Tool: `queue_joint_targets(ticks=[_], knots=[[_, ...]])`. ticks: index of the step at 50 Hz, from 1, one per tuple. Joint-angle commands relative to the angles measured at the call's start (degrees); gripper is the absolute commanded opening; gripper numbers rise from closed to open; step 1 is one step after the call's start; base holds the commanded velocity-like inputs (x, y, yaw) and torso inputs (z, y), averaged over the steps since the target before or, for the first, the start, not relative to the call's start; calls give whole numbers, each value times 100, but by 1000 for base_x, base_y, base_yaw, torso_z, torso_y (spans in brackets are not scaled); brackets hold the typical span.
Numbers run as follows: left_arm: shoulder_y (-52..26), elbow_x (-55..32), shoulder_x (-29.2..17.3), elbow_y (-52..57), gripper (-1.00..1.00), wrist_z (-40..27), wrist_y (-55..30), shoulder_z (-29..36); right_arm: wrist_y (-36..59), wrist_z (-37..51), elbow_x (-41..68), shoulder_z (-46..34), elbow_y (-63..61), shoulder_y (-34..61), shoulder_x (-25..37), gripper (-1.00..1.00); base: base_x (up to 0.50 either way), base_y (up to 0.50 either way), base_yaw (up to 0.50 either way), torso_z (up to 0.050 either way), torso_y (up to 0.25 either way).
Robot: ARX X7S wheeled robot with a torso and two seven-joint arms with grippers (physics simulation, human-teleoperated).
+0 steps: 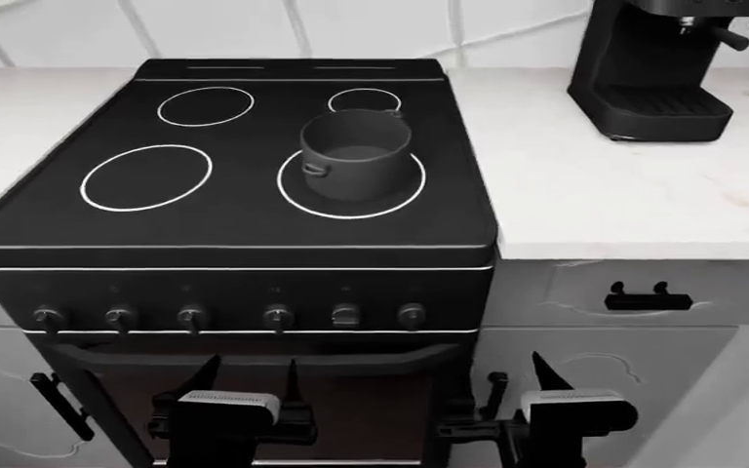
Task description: Frozen meat rests on a plate on the counter. Retrieve the meat and place it in a pot on a burner. Then turn the burner on.
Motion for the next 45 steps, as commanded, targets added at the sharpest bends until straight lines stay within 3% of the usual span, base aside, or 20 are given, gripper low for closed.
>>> queue_joint_targets(ticks=[1, 45], knots=[[15, -107, -122, 19, 100, -82, -58, 111, -127, 124, -108, -229, 50, -17, 133, 100, 0, 500, 0, 50, 0], [-6, -307, -375, -5, 100, -405, -29, 425, -168, 408, 14, -580, 105, 22, 388, 100, 0, 500, 0, 50, 0]])
